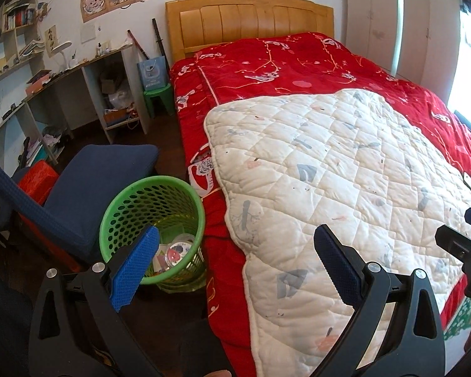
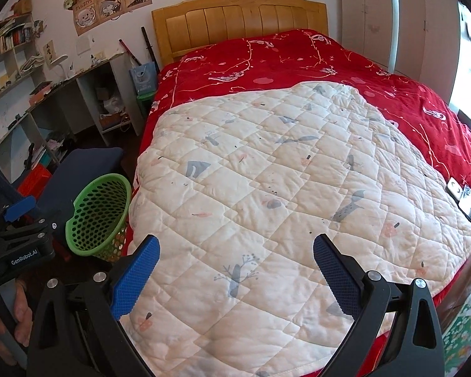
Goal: Collect trash
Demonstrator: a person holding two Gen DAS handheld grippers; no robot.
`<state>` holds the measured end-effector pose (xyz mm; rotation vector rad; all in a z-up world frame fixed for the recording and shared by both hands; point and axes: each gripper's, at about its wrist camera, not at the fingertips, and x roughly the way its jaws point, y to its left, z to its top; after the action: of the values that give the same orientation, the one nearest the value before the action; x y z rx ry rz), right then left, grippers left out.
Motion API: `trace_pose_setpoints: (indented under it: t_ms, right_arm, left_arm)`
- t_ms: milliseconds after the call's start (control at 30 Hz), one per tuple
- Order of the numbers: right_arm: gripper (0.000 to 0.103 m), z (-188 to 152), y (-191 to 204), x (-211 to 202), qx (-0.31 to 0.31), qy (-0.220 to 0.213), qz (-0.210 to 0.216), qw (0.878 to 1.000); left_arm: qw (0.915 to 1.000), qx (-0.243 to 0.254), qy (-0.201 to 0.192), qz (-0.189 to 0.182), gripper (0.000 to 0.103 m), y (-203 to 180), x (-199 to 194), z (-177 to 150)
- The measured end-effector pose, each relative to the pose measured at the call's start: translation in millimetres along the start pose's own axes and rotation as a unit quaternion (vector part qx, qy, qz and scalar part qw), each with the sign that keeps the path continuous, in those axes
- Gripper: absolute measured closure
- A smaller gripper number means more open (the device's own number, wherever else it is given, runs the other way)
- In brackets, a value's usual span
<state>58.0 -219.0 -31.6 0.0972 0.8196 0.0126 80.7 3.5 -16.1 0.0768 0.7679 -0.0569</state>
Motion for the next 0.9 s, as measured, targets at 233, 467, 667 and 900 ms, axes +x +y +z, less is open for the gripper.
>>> trace_pose_setpoints:
  t_ms: [233, 467, 667, 900]
  right_arm:
    - [0.008, 0.8, -1.7, -2.0, 0.0, 0.0, -0.003, 1.0]
    - [0.008, 1.3, -3.5, -2.0, 0.0, -0.001, -0.005, 1.0]
    - [0.008, 0.7, -4.0, -2.8, 0.001, -0.002, -0.004, 1.0]
    - [0.008, 0.7, -4.8, -3.4, 0.002, -0.003, -0.005, 1.0]
  left_arm:
    - [1.0, 0.001, 0.002, 0.002, 0.006, -3.5, -0.1, 1.6]
    - [1.0, 0.001, 0.0, 0.002, 0.006, -4.5, 0.0, 2.1]
    - [1.0, 0.0, -0.001, 0.002, 0.006, -6.5, -0.8, 3.0]
    - [1.0, -0.001, -0.001, -0.001, 0.006, -8.2, -1.4, 2.6]
